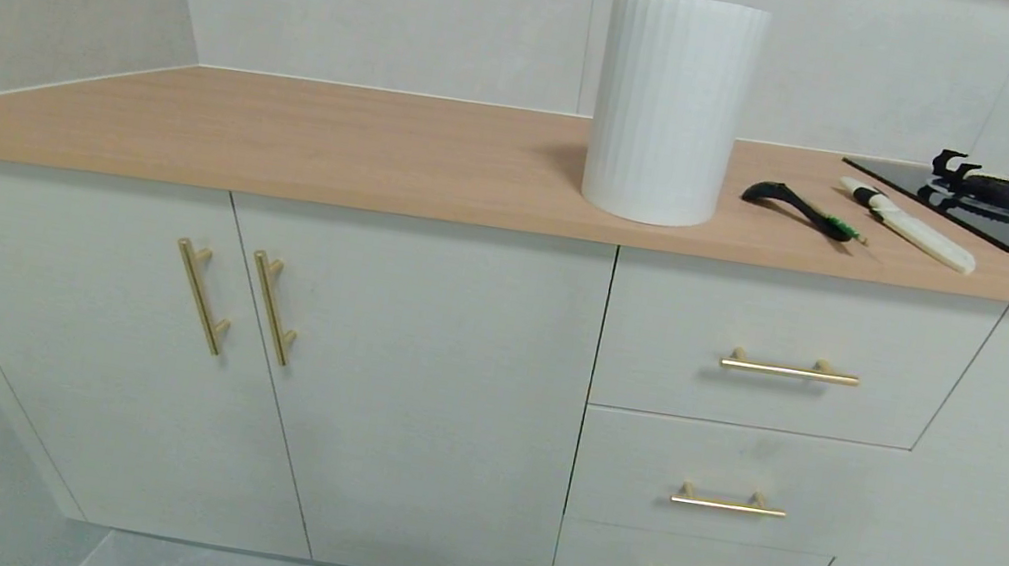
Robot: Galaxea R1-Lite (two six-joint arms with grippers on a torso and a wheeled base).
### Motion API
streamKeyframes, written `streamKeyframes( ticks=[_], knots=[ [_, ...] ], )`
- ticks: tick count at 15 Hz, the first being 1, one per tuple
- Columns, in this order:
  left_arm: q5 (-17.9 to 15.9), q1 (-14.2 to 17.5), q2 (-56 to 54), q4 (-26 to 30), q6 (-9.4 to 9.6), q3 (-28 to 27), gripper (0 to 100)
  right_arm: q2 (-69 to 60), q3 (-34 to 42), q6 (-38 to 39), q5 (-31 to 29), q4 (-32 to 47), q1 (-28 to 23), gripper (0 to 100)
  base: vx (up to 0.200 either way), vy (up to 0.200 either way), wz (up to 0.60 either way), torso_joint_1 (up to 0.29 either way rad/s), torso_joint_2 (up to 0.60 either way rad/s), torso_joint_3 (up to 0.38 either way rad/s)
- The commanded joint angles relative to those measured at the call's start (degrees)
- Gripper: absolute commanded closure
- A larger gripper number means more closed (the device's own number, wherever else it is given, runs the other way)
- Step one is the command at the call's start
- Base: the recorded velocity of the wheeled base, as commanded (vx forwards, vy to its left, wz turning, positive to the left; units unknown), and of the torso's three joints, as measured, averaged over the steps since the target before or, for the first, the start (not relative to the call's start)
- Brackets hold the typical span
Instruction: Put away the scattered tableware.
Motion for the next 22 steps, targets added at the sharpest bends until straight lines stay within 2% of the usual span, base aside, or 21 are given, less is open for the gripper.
streamKeyframes(
  ticks=[1, 14, 16, 17, 19, 20, 21, 22],
  knots=[
    [0.0, 0.0, 0.0, 0.0, 0.03, 0.0, 0, 0.1, 0.0, 0.0, 0.0, 0.0, 0.0, 0, 0.0, 0.0, 0.0, 0.0, 0.0, 0.0],
    [0.0, 0.0, -0.1, 0.0, 0.03, 0.0, 0, 0.1, -0.1, -1.8, 0.8, -0.1, 0.2, 0, 0.0, 0.0, 0.0, 0.0, 0.0, 0.0],
    [0.0, 0.0, 0.0, 0.0, -0.06, 0.0, 0, 1.0, -3.7, -1.2, 1.7, -0.9, 0.4, 0, 0.0, 0.0, 0.0, 0.0, 0.0, 0.0],
    [0.0, 0.0, 0.0, 0.0, 0.03, 0.0, 0, 3.4, -7.8, 0.3, 3.3, -0.7, 1.2, 0, 0.0, 0.0, 0.0, 0.0, 0.0, 0.0],
    [0.0, 0.0, 0.0, 0.0, 0.03, 0.0, 0, 13.7, -11.6, 0.5, 5.8, -0.4, 3.6, 0, 0.0, 0.0, 0.0, 0.0, 0.0, 0.0],
    [0.0, 0.0, 0.0, 0.0, 0.03, 0.0, 0, 13.7, -11.6, 0.5, 5.8, -0.4, 3.6, 0, 0.0, 0.0, 0.0, 0.0, 0.0, 0.0],
    [0.0, 0.0, 0.0, 0.0, 0.03, 0.0, 0, 27.1, -14.5, 0.3, 8.0, -0.5, 4.7, 0, 0.0, 0.0, 0.0, 0.0, 0.0, 0.0],
    [0.0, 0.0, 0.0, 0.0, 0.03, 0.0, 0, 31.4, -15.5, 0.3, 8.5, -0.6, 5.0, 0, 0.0, 0.0, 0.0, 0.0, 0.0, 0.0]
  ],
)
